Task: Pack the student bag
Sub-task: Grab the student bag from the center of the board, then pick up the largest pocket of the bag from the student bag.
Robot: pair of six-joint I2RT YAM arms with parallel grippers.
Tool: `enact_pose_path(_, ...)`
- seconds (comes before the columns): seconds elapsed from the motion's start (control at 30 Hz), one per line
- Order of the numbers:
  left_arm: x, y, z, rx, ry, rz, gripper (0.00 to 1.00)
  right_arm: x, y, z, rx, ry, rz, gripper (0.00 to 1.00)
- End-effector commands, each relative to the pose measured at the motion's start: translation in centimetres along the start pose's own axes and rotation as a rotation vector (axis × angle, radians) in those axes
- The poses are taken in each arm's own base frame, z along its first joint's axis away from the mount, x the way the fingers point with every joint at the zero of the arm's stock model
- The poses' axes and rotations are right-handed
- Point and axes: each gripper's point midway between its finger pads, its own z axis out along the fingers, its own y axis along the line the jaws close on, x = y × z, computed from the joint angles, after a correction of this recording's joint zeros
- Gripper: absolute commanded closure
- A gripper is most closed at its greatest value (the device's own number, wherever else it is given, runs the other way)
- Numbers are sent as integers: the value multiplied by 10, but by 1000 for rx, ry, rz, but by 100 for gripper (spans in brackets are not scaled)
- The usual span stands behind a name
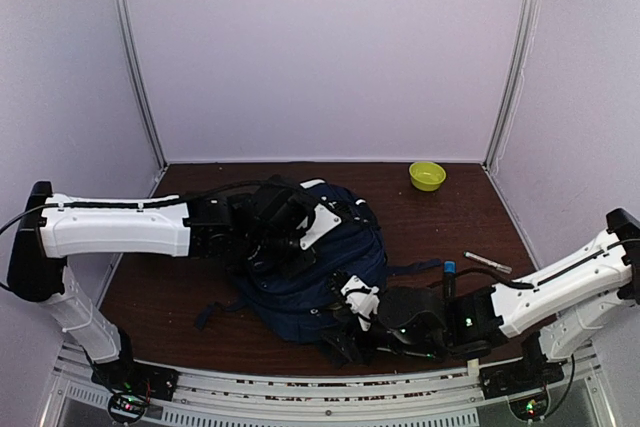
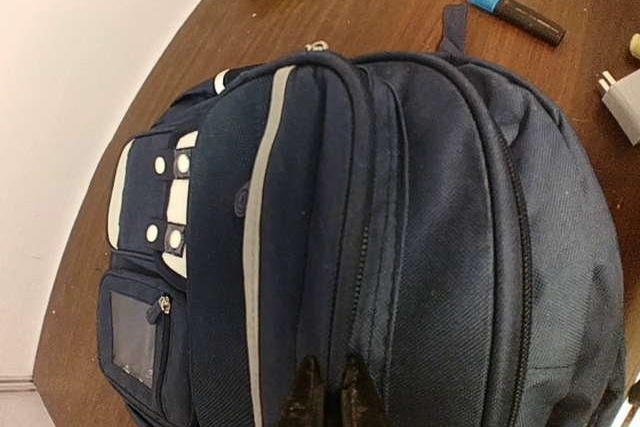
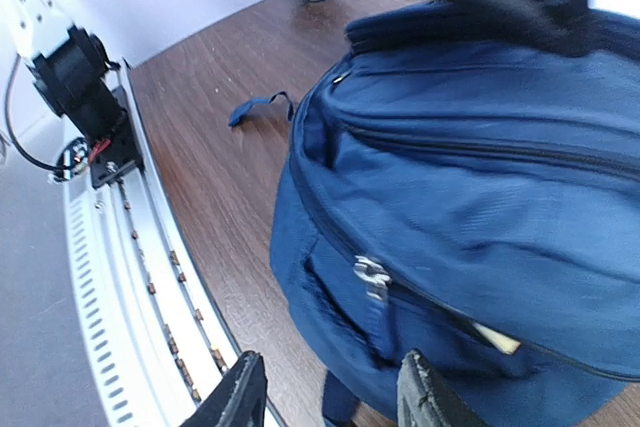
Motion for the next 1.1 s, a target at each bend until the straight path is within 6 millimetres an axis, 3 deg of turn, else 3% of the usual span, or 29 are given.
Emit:
enact_pose_path(0.0,-46,25,-10,-25,-139,-137,100,-24,-1,14,107,-92,-22,54)
enact_pose_path(0.27,-59,32,-13,-25,-167,-146,100,-20,-22,31,265,-108,5,59)
enact_pose_path(0.37,-59,34,-13,-28,-170,-148,100,-18,-31,26,306,-119,25,65)
enact_pose_path(0.43,-59,35,-13,-27,-170,-150,100,-18,-35,22,315,-133,39,78)
enact_pose_path(0.5,-59,37,-14,-28,-173,-155,100,-16,-38,21,319,-136,45,81)
enact_pose_path(0.8,-61,49,-19,-41,-188,-174,100,-5,-37,34,339,-71,-17,84)
enact_pose_path(0.97,-64,52,-21,-40,-198,-179,100,-2,-38,36,344,-59,-34,78)
enact_pose_path(1.07,-65,53,-22,-39,-202,-179,100,-2,-39,38,341,-55,-39,78)
